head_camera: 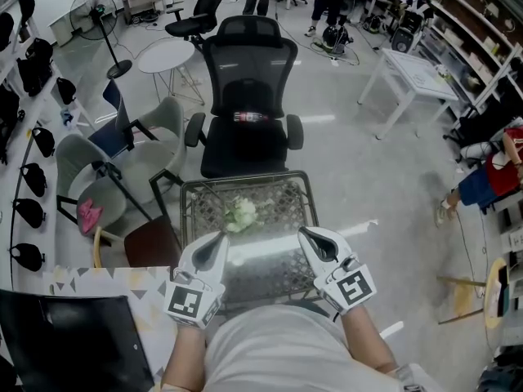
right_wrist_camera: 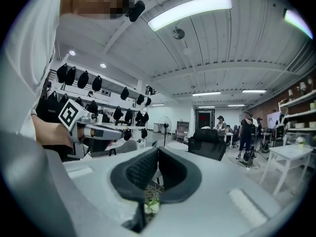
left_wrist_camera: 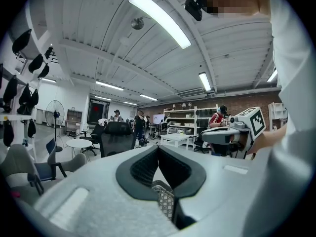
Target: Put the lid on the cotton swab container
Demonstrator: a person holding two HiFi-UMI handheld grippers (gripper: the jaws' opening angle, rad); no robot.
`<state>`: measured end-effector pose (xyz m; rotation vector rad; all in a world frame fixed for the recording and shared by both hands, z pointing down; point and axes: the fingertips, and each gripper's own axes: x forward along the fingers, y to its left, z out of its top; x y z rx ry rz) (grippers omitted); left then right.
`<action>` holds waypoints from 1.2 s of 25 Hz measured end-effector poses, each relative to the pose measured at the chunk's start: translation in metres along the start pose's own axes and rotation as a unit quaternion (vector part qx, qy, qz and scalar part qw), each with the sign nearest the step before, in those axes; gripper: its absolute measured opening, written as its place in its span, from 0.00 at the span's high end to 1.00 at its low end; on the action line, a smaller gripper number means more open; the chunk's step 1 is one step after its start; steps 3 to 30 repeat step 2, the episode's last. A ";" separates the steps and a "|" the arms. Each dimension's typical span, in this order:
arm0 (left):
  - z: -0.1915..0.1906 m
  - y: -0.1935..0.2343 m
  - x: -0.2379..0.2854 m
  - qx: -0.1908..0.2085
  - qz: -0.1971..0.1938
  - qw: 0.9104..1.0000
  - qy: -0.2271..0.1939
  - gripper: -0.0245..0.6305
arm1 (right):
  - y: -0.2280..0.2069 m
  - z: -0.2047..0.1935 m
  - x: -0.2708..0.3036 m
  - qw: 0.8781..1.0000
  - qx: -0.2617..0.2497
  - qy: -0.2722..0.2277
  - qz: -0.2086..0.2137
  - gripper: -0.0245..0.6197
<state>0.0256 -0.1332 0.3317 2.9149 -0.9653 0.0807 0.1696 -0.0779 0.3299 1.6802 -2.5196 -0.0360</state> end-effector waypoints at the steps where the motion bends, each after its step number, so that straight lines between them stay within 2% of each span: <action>1: -0.001 -0.001 0.000 0.001 0.000 1.000 0.000 0.95 | 0.000 -0.002 0.000 1.000 -0.001 0.001 0.000 0.96; 30: -0.002 -0.001 0.000 0.002 0.000 1.000 0.001 0.95 | 0.000 -0.004 0.000 1.000 -0.002 0.001 0.000 0.96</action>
